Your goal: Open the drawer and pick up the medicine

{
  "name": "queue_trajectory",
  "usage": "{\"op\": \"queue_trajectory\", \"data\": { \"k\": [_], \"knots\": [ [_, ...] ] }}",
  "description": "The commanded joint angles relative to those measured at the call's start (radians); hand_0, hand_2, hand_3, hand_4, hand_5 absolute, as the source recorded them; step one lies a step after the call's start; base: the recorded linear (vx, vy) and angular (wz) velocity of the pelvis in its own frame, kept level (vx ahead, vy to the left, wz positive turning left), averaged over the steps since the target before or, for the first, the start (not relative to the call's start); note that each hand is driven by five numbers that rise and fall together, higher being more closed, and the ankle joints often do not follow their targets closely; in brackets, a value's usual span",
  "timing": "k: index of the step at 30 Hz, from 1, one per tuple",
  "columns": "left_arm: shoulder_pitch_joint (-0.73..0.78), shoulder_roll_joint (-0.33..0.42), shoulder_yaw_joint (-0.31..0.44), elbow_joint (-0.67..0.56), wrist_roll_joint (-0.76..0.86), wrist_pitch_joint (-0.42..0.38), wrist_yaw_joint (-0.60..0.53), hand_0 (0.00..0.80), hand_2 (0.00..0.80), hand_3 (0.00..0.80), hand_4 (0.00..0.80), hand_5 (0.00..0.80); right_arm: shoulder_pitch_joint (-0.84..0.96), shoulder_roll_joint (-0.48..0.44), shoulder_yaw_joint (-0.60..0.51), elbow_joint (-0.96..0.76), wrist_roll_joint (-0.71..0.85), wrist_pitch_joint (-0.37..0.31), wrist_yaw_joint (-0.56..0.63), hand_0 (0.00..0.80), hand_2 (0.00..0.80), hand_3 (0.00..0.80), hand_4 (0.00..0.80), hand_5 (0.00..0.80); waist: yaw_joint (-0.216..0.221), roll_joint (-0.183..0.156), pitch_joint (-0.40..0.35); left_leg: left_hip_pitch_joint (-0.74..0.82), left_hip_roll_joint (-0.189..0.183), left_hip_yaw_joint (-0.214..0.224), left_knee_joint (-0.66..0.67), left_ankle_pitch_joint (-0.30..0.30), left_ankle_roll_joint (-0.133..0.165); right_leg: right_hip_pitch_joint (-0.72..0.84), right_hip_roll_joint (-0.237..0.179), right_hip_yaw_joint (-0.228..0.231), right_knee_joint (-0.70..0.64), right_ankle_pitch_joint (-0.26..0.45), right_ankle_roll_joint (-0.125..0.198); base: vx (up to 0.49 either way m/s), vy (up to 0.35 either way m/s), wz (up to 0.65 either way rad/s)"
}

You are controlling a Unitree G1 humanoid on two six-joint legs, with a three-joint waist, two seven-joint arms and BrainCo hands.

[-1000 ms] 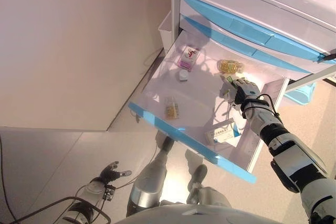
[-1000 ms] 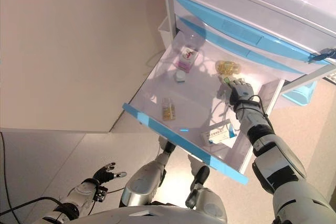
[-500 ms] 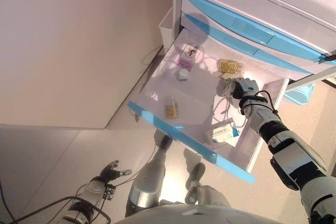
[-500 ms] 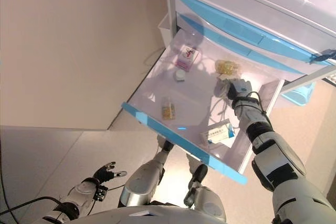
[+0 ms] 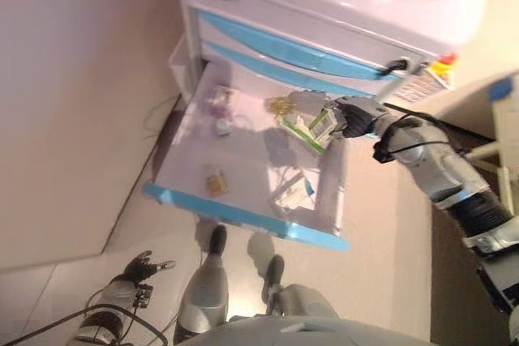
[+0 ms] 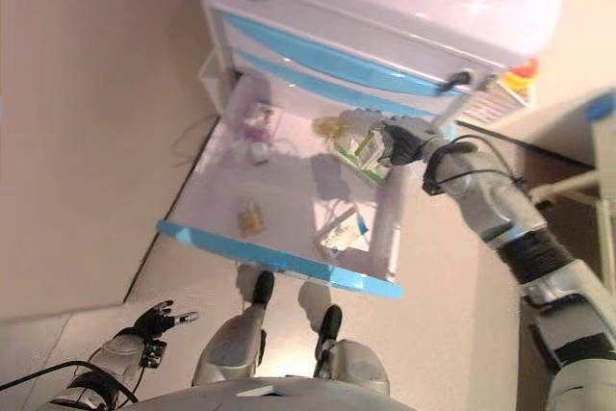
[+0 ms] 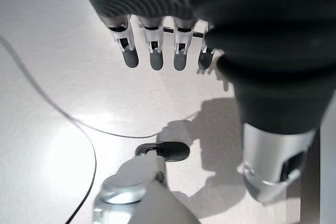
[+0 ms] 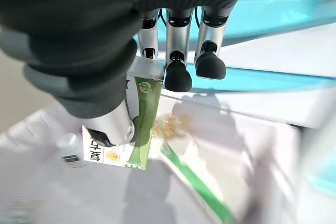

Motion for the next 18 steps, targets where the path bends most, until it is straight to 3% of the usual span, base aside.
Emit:
{"op": "queue_trajectory", "data": {
  "k": [1,4,8,13,18],
  "knots": [
    [0.026,-0.027,-0.027,0.079,0.032,0.001,0.023,0.000,0.000,0.000,0.000,0.000,-0.072,-0.077,-0.031,0.001,0.304,-0.065,0.067,0.800,0.800,0.800,0.800,0.800,-0.009,0.041,-0.151,0.059,-0.040,-0.014,0.001,-0.175,0.012,-0.067,0.032,-0.001,0.066,0.019,0.028,0.067,0.031,-0.34],
    [0.039,-0.045,-0.044,0.093,0.027,-0.013,0.029,0.000,0.000,0.000,0.000,0.000,-0.132,-0.078,-0.109,0.083,0.414,-0.104,-0.080,0.800,0.800,0.800,0.800,0.800,-0.013,0.040,-0.182,0.076,-0.042,-0.007,0.001,-0.185,0.009,-0.050,0.035,0.007,0.062,0.015,0.027,0.055,0.025,-0.16],
    [0.052,-0.056,-0.063,0.114,0.014,-0.021,0.026,0.000,0.000,0.000,0.000,0.000,-0.296,-0.107,-0.131,0.252,0.408,-0.092,-0.235,0.800,0.800,0.800,0.800,0.800,0.002,0.042,-0.204,0.092,-0.046,-0.005,0.006,-0.197,0.008,-0.029,0.033,0.001,0.059,0.008,0.026,0.051,0.026,-0.07],
    [0.059,-0.050,-0.093,0.142,-0.034,-0.013,0.024,0.000,0.000,0.000,0.000,0.000,-0.554,-0.195,0.002,0.537,0.393,-0.019,-0.336,0.800,0.800,0.800,0.800,0.800,0.038,0.036,-0.218,0.105,-0.054,-0.024,0.011,-0.202,0.009,-0.002,0.031,-0.019,0.056,0.000,0.021,0.066,0.031,0.05],
    [0.090,-0.023,-0.090,0.158,-0.040,0.009,0.024,0.000,0.000,0.000,0.000,0.000,-0.770,-0.233,0.194,0.769,0.323,0.066,-0.334,0.800,0.800,0.800,0.800,0.800,0.090,0.024,-0.206,0.107,-0.064,-0.065,0.017,-0.200,0.013,0.012,0.025,-0.056,0.066,-0.006,0.017,0.077,0.021,0.20]
  ]
}}
